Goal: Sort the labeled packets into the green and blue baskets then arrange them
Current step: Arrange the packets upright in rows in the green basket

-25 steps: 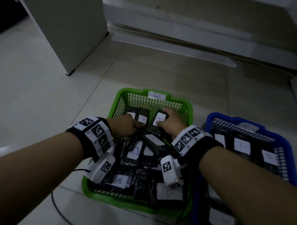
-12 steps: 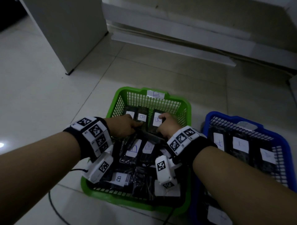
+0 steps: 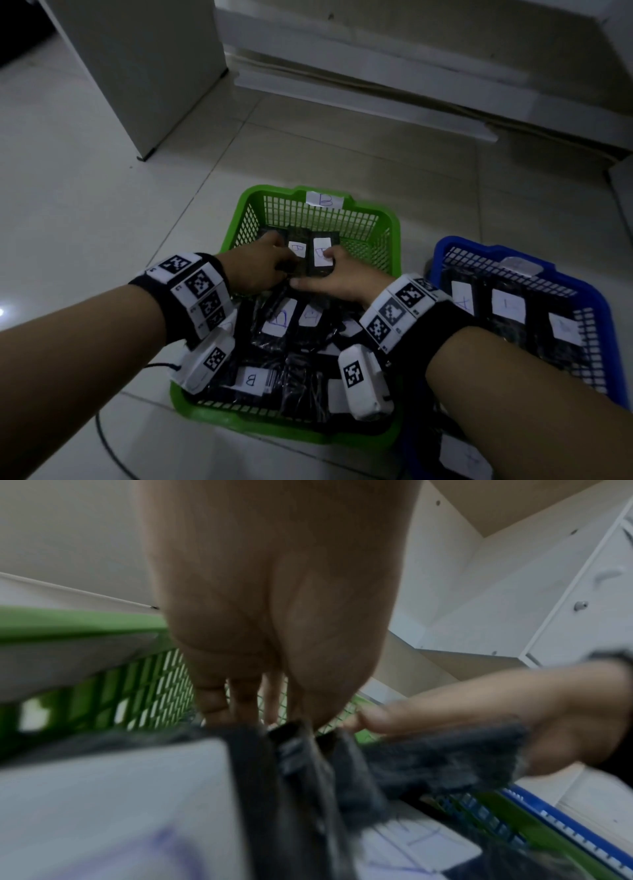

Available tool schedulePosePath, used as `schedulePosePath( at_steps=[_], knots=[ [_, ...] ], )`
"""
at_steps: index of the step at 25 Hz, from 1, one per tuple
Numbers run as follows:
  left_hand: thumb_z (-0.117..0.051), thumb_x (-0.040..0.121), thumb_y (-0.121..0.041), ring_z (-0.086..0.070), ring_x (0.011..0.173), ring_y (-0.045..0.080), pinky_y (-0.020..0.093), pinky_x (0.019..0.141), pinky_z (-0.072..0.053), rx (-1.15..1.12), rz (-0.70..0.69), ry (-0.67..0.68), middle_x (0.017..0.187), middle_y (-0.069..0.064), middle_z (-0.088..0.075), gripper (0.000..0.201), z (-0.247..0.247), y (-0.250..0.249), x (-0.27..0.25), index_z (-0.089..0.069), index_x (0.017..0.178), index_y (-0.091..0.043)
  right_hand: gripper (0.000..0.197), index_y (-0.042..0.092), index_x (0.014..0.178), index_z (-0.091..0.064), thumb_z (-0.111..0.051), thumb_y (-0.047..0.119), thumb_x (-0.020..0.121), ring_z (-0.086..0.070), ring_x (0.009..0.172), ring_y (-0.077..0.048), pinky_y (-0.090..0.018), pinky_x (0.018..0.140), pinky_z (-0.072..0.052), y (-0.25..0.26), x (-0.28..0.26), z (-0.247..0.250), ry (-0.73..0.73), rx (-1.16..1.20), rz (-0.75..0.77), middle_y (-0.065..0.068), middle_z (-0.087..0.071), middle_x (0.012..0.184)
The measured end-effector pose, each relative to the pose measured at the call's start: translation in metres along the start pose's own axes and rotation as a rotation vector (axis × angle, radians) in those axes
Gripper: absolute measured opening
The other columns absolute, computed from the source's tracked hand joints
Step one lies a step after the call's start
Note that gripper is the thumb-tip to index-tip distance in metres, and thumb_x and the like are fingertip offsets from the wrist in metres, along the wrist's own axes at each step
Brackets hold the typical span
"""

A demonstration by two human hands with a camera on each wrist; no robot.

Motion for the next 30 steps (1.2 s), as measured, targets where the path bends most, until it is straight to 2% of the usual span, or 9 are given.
schedulePosePath(
  at_steps=[3,6,10,13,15,18,21,24,30],
  knots=[
    [-0.049,0.094,-0.019,-0.053,0.115,0.022,0.026,0.099,-0.039,-0.067,0.010,-0.009,0.118,0.004,-0.050,0.029,0.004,0.001,-0.004,-0.057,0.122,-0.023,0.085,0.013,0.140,-0.033,-0.073,0.042,0.071,-0.059,0.105,-0.023,-0.035,0.095,-0.051,0.009,-0.015,-0.010,0.127,-0.213,0.015,-0.006,-0.058,0.121],
    [-0.041,0.098,-0.022,-0.051,0.120,0.025,0.029,0.102,-0.039,-0.028,0.018,0.148,0.126,0.007,-0.053,0.032,-0.013,-0.004,-0.008,-0.057,0.126,-0.022,0.053,0.008,0.127,-0.054,-0.060,0.038,0.084,-0.058,0.113,-0.028,-0.042,0.100,-0.047,0.020,-0.022,0.007,0.165,-0.383,0.035,-0.012,-0.060,0.125],
    [-0.038,0.099,-0.037,-0.044,0.126,0.025,0.032,0.106,-0.034,-0.013,0.044,0.156,0.133,0.011,-0.050,0.040,-0.021,-0.003,-0.010,-0.054,0.131,-0.019,0.037,0.012,0.117,-0.063,-0.052,0.035,0.089,-0.057,0.111,-0.025,-0.042,0.102,-0.044,0.017,-0.030,0.018,0.370,-0.422,0.025,-0.008,-0.061,0.122],
    [-0.033,0.098,-0.047,-0.044,0.127,0.026,0.032,0.108,-0.035,-0.005,0.049,0.202,0.132,0.012,-0.051,0.043,-0.026,0.001,-0.008,-0.050,0.135,-0.032,0.029,0.006,0.103,-0.064,-0.059,0.029,0.087,-0.059,0.089,-0.022,-0.032,0.082,-0.048,0.016,-0.008,0.058,-0.008,-0.134,0.027,-0.008,-0.063,0.096],
    [-0.038,0.098,-0.044,-0.048,0.125,0.021,0.029,0.107,-0.036,-0.057,0.033,0.204,0.135,0.004,-0.054,0.039,-0.023,-0.002,-0.008,-0.053,0.132,-0.031,0.026,0.007,0.108,-0.056,-0.062,0.019,0.086,-0.056,0.097,-0.023,-0.030,0.083,-0.048,0.004,0.001,0.069,-0.232,-0.151,-0.045,-0.008,-0.059,0.102],
    [-0.044,0.097,-0.039,-0.054,0.116,0.016,0.026,0.101,-0.039,-0.110,0.025,0.208,0.125,-0.003,-0.061,0.033,-0.021,-0.007,-0.008,-0.061,0.121,-0.025,0.040,0.001,0.129,-0.048,-0.050,0.012,0.091,-0.036,0.129,-0.035,-0.038,0.107,-0.034,-0.012,0.020,0.040,-0.177,-0.460,-0.115,-0.020,-0.041,0.138],
    [-0.053,0.092,-0.042,-0.058,0.092,0.012,0.022,0.083,-0.043,-0.147,0.032,0.131,0.092,-0.008,-0.066,0.026,-0.015,-0.004,-0.005,-0.067,0.099,-0.021,0.050,-0.002,0.140,-0.037,-0.046,0.004,0.090,-0.023,0.138,-0.033,-0.037,0.113,-0.026,-0.018,0.020,0.033,-0.183,-0.461,-0.103,-0.015,-0.019,0.151],
    [-0.063,0.085,-0.043,-0.054,0.071,0.006,0.020,0.068,-0.042,-0.235,0.038,0.099,0.071,-0.013,-0.059,0.026,-0.010,-0.001,-0.004,-0.065,0.086,-0.018,0.040,-0.003,0.133,-0.045,-0.043,0.008,0.095,-0.034,0.133,-0.038,-0.040,0.107,-0.032,-0.011,0.016,0.031,-0.171,-0.447,-0.036,-0.023,-0.031,0.146],
    [-0.077,0.076,-0.028,-0.055,0.062,-0.005,0.009,0.064,-0.043,-0.486,-0.015,0.066,0.076,-0.009,-0.064,0.017,0.011,-0.001,-0.010,-0.062,0.075,-0.020,0.036,0.001,0.127,-0.055,-0.039,0.006,0.095,-0.050,0.123,-0.033,-0.035,0.102,-0.040,-0.013,0.016,0.048,-0.219,-0.265,-0.032,-0.022,-0.054,0.131]
  ],
)
Point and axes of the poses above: each hand's wrist, its own x-axis towards the middle knuckle, its own z-axis out of the back of the hand, y = z × x, the point moved 10 cm from there along x, towards the middle knuckle
